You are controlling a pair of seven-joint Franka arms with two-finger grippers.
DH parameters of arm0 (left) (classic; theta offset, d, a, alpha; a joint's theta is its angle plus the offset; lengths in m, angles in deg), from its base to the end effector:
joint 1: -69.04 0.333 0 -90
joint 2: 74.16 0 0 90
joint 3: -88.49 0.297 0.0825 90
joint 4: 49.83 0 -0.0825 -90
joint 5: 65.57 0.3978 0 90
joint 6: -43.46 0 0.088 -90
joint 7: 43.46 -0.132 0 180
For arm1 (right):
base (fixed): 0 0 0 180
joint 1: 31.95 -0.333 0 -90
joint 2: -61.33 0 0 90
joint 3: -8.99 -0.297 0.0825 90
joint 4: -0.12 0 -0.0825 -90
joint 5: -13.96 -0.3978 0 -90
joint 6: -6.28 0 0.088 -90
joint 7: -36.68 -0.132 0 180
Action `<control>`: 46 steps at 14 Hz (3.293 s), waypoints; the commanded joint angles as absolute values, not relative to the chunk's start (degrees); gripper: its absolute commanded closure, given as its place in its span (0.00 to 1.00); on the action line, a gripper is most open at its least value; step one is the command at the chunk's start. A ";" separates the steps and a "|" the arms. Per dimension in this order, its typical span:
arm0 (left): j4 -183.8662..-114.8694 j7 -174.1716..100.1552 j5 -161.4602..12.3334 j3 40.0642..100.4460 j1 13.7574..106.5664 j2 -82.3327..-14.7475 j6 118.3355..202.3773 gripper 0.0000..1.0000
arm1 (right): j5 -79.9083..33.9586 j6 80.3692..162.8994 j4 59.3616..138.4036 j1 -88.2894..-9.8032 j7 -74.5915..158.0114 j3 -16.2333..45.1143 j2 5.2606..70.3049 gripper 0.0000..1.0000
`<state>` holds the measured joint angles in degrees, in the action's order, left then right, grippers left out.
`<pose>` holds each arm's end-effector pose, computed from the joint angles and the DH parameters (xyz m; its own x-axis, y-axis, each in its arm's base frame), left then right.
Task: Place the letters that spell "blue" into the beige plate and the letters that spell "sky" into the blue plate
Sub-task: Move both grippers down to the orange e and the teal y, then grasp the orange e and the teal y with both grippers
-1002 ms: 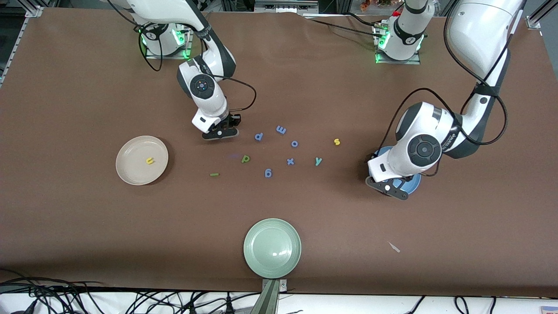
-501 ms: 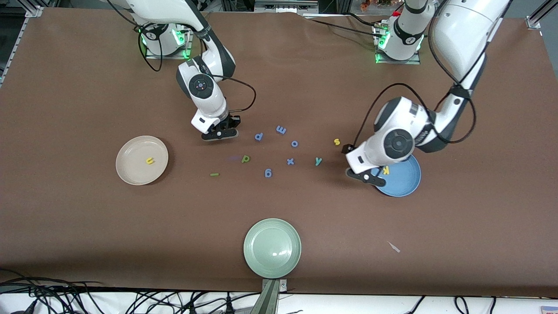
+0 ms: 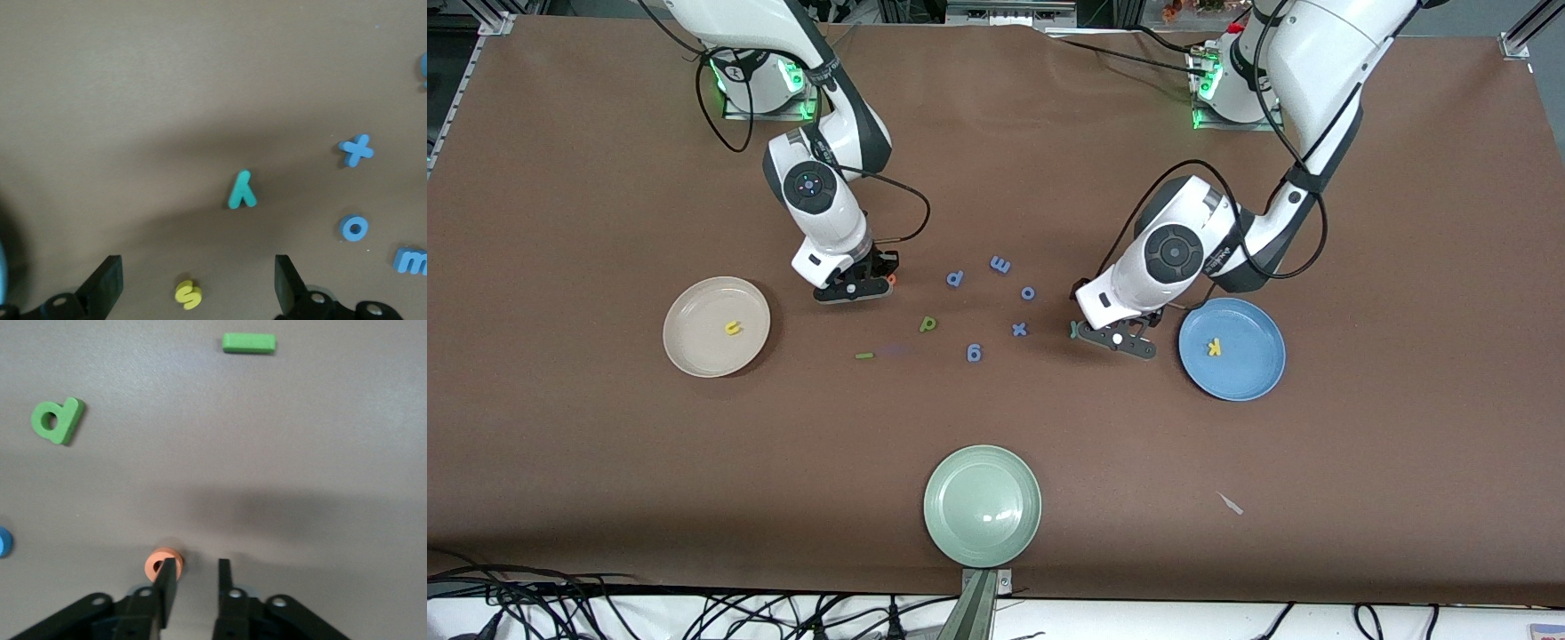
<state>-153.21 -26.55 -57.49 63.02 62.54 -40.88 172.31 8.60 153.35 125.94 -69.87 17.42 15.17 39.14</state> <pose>0.5527 -0.3274 0.1927 0.9478 -0.3003 -0.1076 -0.2890 -0.9511 0.1088 0.4741 0.2895 0.1510 0.9892 0.1461 -0.0154 0.1460 -0.9893 -0.0043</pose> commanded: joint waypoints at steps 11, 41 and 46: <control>-147.92 -25.01 -49.14 63.53 57.44 -34.79 173.45 0.00 | 8.69 153.23 122.20 -72.47 12.42 14.62 34.71 0.28; -143.43 -25.00 -44.13 63.88 57.60 -30.99 171.44 1.00 | 8.77 155.08 124.40 -72.38 13.30 14.70 33.56 0.70; -144.49 -26.66 -44.83 63.01 64.98 -38.56 159.58 1.00 | 8.69 154.55 122.92 -72.38 13.82 14.79 34.00 0.75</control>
<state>-142.42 -25.97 -45.97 64.15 61.35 -35.43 162.91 8.59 153.68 123.17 -72.08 13.23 14.39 34.37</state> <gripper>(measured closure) 0.899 0.709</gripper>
